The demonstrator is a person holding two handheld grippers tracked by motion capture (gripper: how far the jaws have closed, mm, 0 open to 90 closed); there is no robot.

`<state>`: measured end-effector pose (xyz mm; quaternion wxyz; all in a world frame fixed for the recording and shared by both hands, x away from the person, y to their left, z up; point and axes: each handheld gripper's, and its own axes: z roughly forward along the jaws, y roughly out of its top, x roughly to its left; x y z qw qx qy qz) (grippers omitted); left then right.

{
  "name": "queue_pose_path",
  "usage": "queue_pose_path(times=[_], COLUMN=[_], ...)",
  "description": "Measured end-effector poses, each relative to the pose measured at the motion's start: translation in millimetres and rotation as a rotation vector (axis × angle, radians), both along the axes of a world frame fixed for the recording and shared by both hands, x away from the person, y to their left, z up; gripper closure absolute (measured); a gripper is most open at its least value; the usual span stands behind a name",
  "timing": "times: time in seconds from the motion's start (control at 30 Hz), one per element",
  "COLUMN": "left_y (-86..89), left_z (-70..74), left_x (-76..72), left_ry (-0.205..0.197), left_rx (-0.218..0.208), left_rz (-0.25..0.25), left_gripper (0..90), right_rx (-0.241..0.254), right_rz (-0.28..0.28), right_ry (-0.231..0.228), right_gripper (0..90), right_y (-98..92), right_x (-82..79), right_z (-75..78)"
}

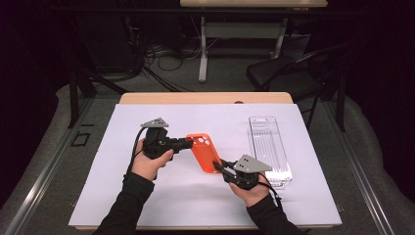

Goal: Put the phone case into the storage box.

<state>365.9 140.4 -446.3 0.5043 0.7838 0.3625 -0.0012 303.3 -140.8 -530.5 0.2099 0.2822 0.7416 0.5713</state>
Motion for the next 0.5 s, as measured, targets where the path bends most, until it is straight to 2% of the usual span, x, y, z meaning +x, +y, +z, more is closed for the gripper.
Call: queue_pose_path(times=[0.5], left_y=[2.2], left_z=[-0.7], left_x=[1.7], left_ry=[-0.004], left_rx=[0.005], left_rz=[-0.013], left_gripper=[83.9], right_rx=[-0.002], right_rz=[0.002], right_ry=[0.003], right_gripper=[80.8], right_y=[0.4], right_x=[0.3], right_z=[-0.6])
